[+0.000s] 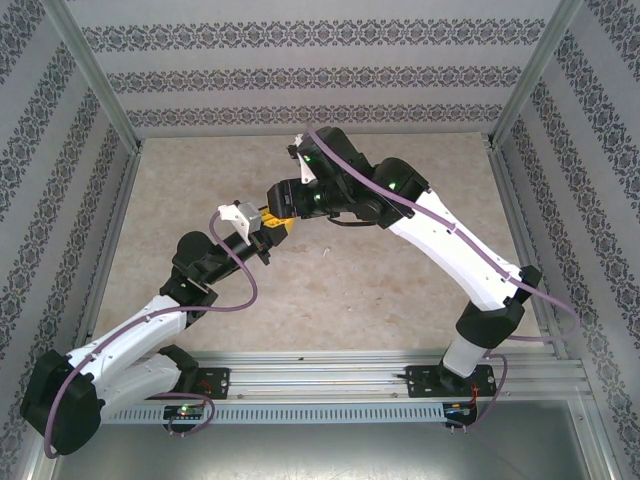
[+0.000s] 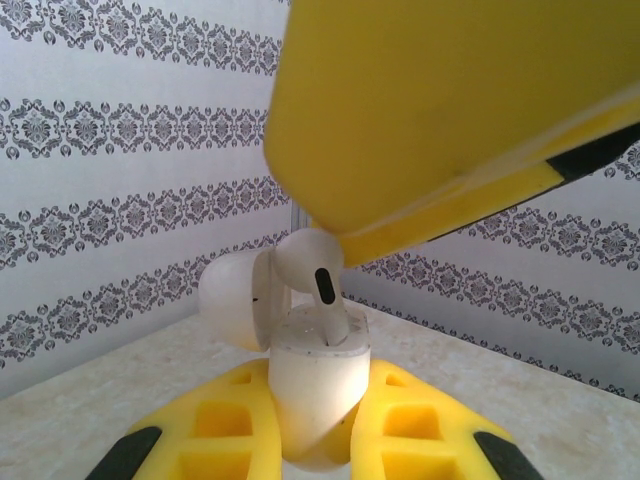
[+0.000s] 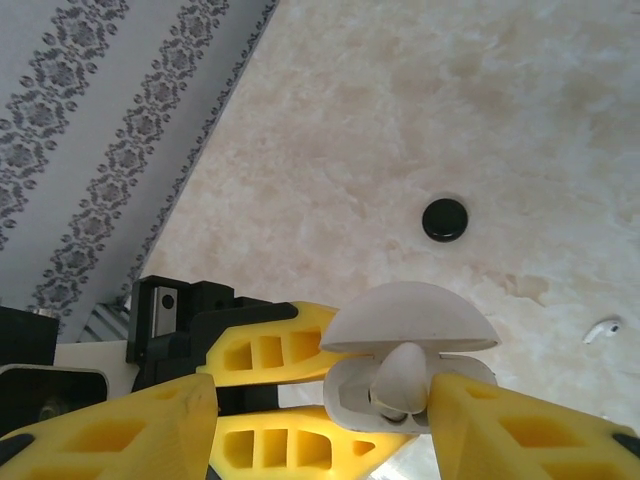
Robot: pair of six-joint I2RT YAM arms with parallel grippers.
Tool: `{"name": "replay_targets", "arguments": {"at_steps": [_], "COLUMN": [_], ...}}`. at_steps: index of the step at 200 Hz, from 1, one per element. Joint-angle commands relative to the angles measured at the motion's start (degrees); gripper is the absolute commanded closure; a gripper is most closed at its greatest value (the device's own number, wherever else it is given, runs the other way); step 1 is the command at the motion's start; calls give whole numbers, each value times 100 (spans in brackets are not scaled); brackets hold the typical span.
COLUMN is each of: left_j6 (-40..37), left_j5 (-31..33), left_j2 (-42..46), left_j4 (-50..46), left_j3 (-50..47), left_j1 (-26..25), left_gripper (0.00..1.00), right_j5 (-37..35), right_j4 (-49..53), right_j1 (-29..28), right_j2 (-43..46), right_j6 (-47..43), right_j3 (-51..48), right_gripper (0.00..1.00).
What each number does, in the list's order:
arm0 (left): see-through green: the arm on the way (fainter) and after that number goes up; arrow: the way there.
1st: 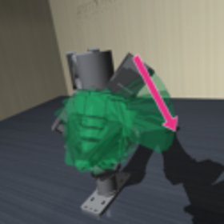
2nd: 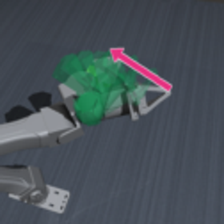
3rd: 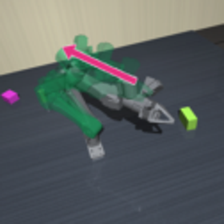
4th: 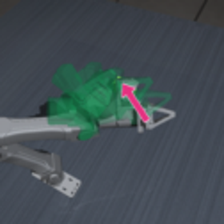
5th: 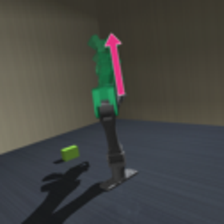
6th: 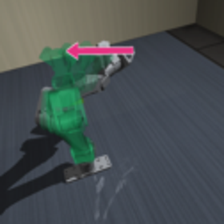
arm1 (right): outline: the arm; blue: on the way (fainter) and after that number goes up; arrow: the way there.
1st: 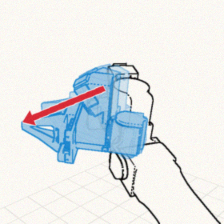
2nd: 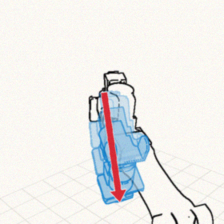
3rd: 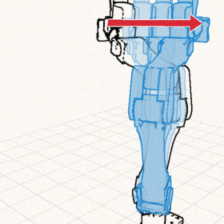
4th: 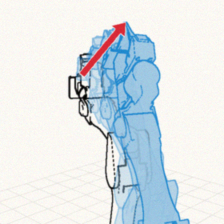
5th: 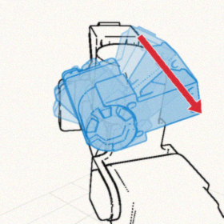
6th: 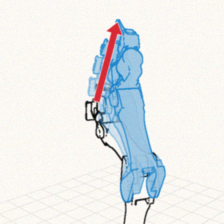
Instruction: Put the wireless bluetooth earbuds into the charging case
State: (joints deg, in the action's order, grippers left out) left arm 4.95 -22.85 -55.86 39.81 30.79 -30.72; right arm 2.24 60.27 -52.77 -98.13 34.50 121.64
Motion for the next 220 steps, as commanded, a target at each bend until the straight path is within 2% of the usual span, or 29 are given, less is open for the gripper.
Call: {"name": "replay_targets", "arguments": {"at_steps": [1,68,154,220], "left_j6": [59,32,-42,-243], "left_j5": [-88,-74,34,260], "left_j2": [97,132,224,260], "left_j4": [57,18,-64,-628], "left_j3": [44,50,-32,168], "left_j1": [-74,-75,-74,-83], "left_gripper": [100,100,100,100], "right_j5": [-338,-467,-288,-278], "right_j4": [503,806,206,-121], "right_j1": [-84,-106,3,30], "right_j2": [-210,-314,274,659], "right_j6": [-207,-198,165,552], "right_j3": [333,435,-13,-671], "right_gripper": [41,41,39,53]}}
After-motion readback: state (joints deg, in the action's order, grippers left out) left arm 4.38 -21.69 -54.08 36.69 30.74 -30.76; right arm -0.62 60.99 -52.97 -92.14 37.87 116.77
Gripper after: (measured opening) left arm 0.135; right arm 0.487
